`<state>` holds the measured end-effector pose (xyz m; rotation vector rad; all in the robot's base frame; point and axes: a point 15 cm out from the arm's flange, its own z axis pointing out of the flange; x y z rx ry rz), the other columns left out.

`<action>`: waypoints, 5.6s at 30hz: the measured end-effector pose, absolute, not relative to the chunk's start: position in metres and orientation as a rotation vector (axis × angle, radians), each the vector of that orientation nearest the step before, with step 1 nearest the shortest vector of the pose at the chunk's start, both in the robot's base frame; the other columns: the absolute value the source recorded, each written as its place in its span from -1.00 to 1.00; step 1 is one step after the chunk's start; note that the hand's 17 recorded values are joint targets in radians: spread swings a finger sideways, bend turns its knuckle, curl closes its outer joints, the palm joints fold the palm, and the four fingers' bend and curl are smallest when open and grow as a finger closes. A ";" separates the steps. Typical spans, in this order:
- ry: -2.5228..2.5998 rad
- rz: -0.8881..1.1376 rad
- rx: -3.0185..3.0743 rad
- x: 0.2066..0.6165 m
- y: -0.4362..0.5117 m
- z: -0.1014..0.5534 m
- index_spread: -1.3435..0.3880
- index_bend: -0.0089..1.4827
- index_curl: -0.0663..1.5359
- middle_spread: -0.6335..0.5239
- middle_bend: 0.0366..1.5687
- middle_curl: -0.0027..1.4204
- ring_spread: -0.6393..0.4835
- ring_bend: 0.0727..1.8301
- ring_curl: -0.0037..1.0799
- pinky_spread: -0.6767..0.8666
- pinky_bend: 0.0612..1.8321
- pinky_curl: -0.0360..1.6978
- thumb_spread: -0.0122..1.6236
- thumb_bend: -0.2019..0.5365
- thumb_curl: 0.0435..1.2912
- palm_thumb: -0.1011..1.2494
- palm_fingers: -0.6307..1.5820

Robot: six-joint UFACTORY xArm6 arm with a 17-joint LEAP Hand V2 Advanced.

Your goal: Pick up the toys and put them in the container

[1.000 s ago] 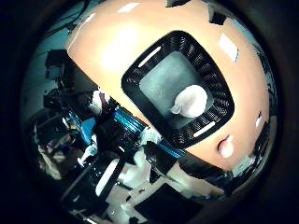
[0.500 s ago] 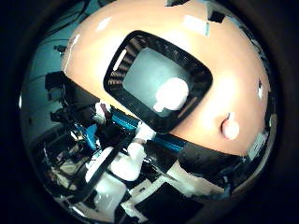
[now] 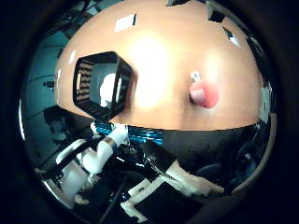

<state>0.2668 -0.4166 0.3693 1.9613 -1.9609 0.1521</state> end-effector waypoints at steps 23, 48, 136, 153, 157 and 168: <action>-2.071 0.065 1.921 0.253 -0.483 0.269 0.17 -0.77 -0.58 -0.02 -0.64 -0.50 0.20 -0.50 -0.55 0.41 -0.32 -0.70 0.23 -0.52 -0.61 -0.16 -0.26; -2.105 0.047 1.948 0.285 -0.487 0.204 0.17 -0.77 -0.57 -0.03 -0.66 -0.49 0.15 -0.54 -0.54 0.43 -0.38 -0.73 0.24 -0.52 -0.60 -0.05 -0.21; -1.390 0.257 2.791 0.310 0.144 0.398 0.24 0.36 0.28 -0.23 0.55 0.34 -0.36 0.38 0.69 -0.40 0.21 0.38 0.22 -0.49 -0.01 0.75 0.53; -1.413 0.230 2.759 0.269 0.115 0.364 0.23 0.35 0.29 -0.23 0.53 0.36 -0.36 0.37 0.72 -0.39 0.20 0.40 0.24 -0.51 -0.02 0.68 0.53; -1.442 0.255 2.768 0.272 0.114 0.369 0.23 0.34 0.29 -0.24 0.51 0.37 -0.35 0.36 0.70 -0.40 0.19 0.40 0.34 -0.52 -0.11 0.57 0.53; -1.486 0.302 2.781 0.270 0.105 0.382 0.05 -0.68 -0.01 -0.34 0.05 0.13 -0.33 0.23 0.30 -0.60 0.01 0.07 0.33 -0.54 -0.50 0.03 0.04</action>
